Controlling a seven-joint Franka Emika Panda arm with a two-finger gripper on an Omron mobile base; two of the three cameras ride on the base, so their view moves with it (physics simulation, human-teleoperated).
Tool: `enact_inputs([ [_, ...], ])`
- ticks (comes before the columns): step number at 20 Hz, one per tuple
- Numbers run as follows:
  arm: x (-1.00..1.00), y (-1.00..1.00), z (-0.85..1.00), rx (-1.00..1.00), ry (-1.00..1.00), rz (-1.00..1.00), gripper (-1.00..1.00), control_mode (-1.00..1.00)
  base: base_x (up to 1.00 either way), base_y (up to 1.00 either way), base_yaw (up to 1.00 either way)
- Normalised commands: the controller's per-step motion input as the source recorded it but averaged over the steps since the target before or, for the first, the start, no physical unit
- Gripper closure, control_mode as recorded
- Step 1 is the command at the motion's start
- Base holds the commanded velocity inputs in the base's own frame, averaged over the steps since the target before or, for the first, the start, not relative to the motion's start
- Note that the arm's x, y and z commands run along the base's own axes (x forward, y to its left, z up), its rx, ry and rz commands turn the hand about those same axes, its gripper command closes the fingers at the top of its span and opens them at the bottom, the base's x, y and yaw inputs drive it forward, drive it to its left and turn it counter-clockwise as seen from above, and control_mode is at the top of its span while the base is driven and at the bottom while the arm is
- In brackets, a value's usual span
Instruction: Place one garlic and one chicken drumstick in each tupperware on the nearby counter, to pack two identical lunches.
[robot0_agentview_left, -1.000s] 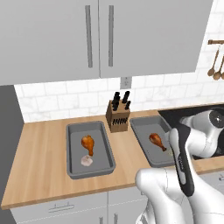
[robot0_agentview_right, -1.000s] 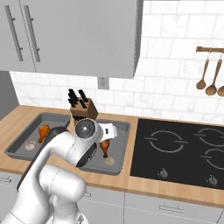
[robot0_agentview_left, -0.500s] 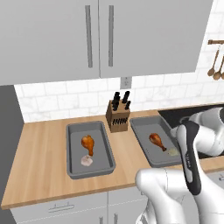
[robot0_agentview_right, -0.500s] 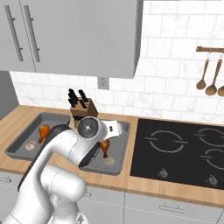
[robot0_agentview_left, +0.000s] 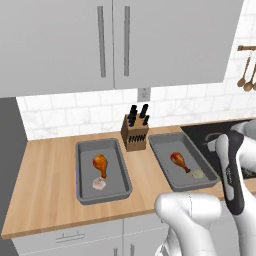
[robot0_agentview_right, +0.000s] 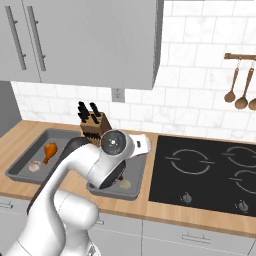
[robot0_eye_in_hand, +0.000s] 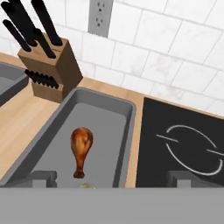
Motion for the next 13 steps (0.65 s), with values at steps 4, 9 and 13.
enact_inputs([
  [4,-0.19,-0.53,0.0,0.0,0.0,0.0,-1.0,-1.0,0.0,0.0,0.0],
  [9,-0.31,-0.62,0.0,0.0,0.0,0.0,-1.0,-1.0,0.0,0.0,0.0],
  [13,-0.41,-0.69,0.0,0.0,0.0,-0.01,-1.0,-1.0,0.0,0.0,0.0],
])
